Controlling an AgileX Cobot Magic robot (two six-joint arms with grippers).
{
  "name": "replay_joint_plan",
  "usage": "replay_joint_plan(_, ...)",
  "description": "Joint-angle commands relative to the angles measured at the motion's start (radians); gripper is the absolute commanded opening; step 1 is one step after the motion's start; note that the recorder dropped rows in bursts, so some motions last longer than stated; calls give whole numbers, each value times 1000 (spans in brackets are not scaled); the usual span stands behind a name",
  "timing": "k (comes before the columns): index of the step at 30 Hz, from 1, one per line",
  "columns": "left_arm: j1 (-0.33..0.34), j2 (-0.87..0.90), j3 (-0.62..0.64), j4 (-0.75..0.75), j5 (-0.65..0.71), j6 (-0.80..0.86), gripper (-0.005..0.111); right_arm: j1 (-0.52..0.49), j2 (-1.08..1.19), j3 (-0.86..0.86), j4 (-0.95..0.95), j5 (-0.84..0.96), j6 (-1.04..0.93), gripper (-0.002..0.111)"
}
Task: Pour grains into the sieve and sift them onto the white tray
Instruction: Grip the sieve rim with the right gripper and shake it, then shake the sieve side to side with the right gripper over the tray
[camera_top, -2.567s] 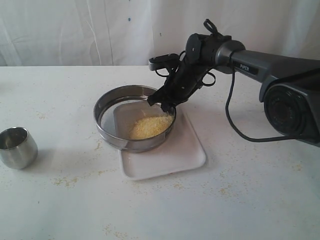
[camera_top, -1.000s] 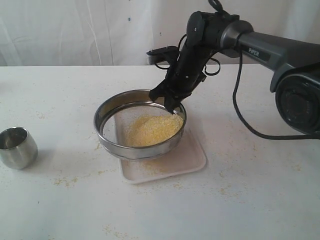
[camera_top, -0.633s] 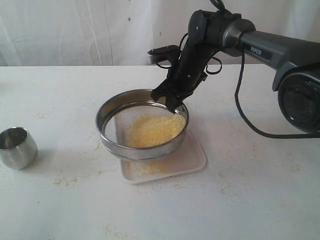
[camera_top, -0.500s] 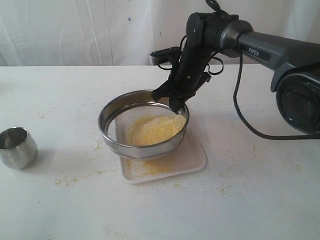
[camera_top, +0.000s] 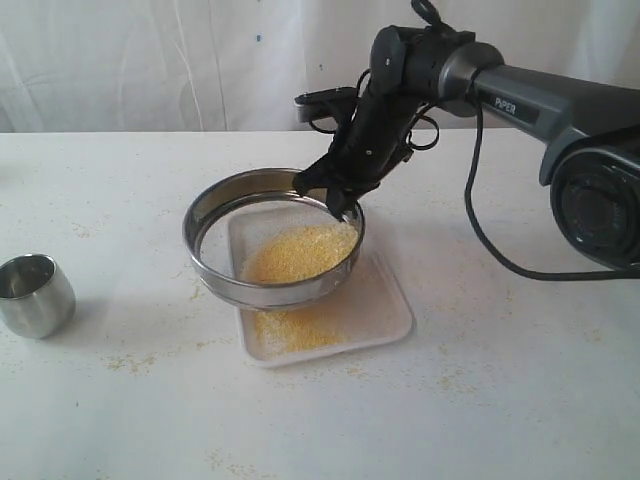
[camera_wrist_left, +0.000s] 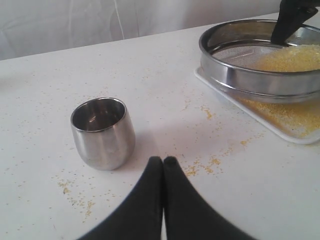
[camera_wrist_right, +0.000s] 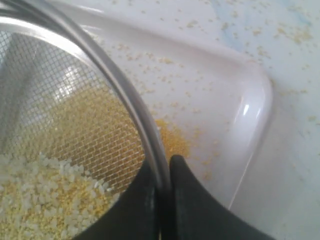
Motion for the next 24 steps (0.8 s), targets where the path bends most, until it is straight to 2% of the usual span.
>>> replay_joint_plan(1,0,-5,5,-7,-3,0,0,-2,-14,-5,-108,-62,161,0)
replay_joint_plan(2,0,-5,5,-7,-3,0,0,-4,-14,-5,-103,-62,249,0)
replay_joint_plan(3,0,-5,5,-7,-3,0,0,-2,-19,-10,-61,-30,178,0)
replay_joint_plan(5,0,-5,5,-7,-3,0,0,0,-21,-10,21,18,-110,0)
replay_joint_plan(6,0,-5,5,-7,-3,0,0,0,-21,-10,-9,-2,-101,0)
replay_joint_plan(8,0,-5,5,-7,-3,0,0,-4,-19,-10,-115,-69,207,0)
replay_joint_plan(9,0,-5,5,-7,-3,0,0,-4,-19,-10,-109,-62,268,0)
replay_joint_plan(12,0,-5,5,-7,-3,0,0,3,-26,-10,20,30,-61,0)
replay_joint_plan(13,0,-5,5,-7,-3,0,0,5,-26,-10,-6,3,-81,0)
replay_joint_plan(15,0,-5,5,-7,-3,0,0,5,-26,-10,-141,-69,193,0)
replay_joint_plan(16,0,-5,5,-7,-3,0,0,5,-28,-10,-148,-63,281,0)
replay_joint_plan(17,0,-5,5,-7,-3,0,0,5,-33,-10,-95,-18,198,0)
replay_joint_plan(19,0,-5,5,-7,-3,0,0,12,-35,-10,-18,57,-90,0)
replay_joint_plan(20,0,-5,5,-7,-3,0,0,12,-35,-10,-52,45,-92,0)
replay_joint_plan(23,0,-5,5,-7,-3,0,0,-3,-35,-8,-184,-40,297,0)
replay_joint_plan(24,0,-5,5,-7,-3,0,0,-3,-39,-10,-117,-8,263,0)
